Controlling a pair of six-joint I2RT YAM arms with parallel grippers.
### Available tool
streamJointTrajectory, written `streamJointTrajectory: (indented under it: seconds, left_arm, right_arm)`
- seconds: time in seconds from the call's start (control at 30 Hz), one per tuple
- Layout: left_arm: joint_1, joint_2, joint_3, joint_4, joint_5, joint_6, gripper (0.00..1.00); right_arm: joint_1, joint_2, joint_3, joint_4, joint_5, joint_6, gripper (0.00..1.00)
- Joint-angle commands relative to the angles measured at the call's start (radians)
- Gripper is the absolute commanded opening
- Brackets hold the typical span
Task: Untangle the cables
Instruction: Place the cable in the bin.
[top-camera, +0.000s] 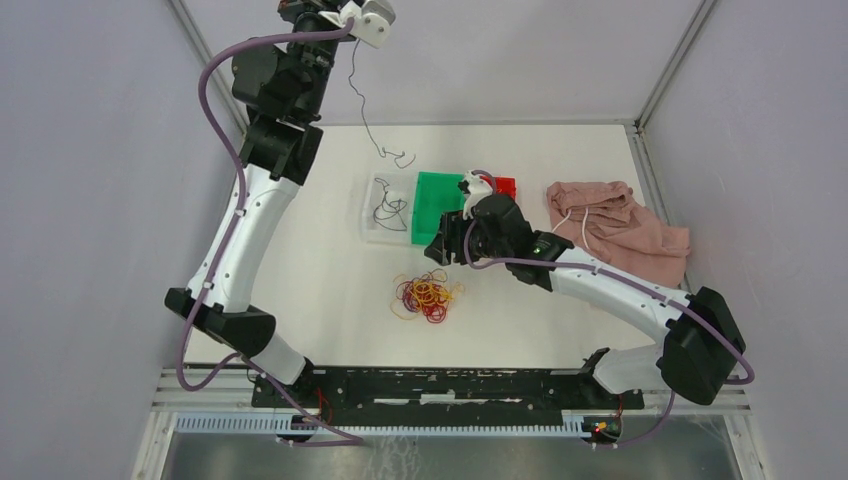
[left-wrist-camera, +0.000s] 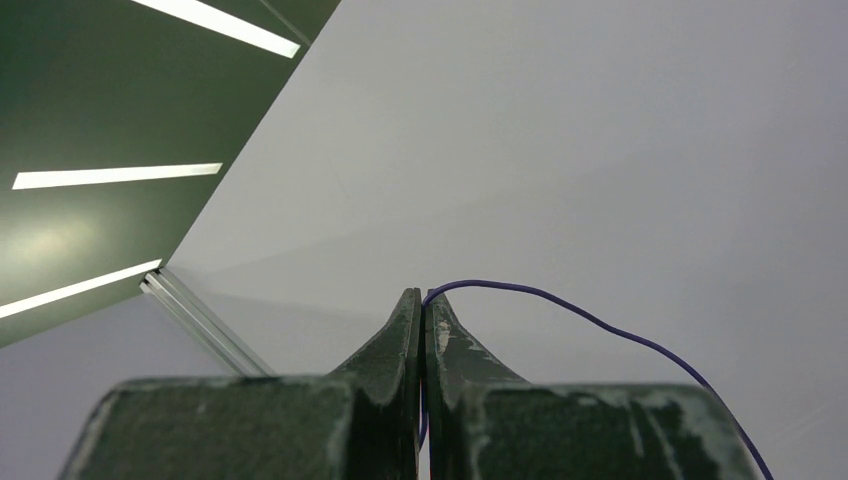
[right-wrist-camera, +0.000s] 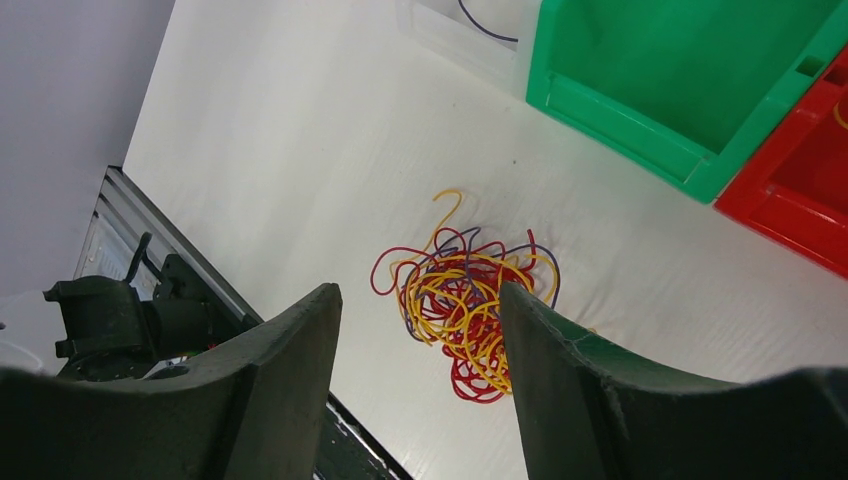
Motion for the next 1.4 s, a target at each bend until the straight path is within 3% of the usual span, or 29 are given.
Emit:
streamJointTrajectory:
  seconds: [0.0,0.53,0.77,0.93,1.03,1.37]
  left_arm:
    - [0.025,0.009,-0.034,0.061,0.024,-0.034,0.03]
    - [0.031,-0.029,-0.143,0.083,0.055,-0.081,0.03]
    - [0.031,0.073,0.058,0.245,0.038,-0.061,0.03]
    - [0.031,0.109,0.148,0.25,0.056,-0.062,0.03]
    - [0.03,0.086,0.104,0.225,0.058,-0.069,0.03]
    - [0.03,-0.021,-0.246,0.253,0.071,-0.048,0.03]
  right_arm:
    - [-0.011,-0.036,-0.015,0.019,0.015,0.008,0.66]
    - [-0.044,-0.053,-0.035,0.003,0.011,0.016,0.65]
    - [-0.044,-0.052,-0.043,0.01,0.0,0.02,0.65]
    - [-0.044,-0.052,-0.053,0.016,-0.001,0.02,0.65]
    - [-0.044,-0.051,-0.059,0.02,-0.002,0.02,0.65]
    - [-0.046,-0.065,-0.081,0.026,0.004,0.019,0.65]
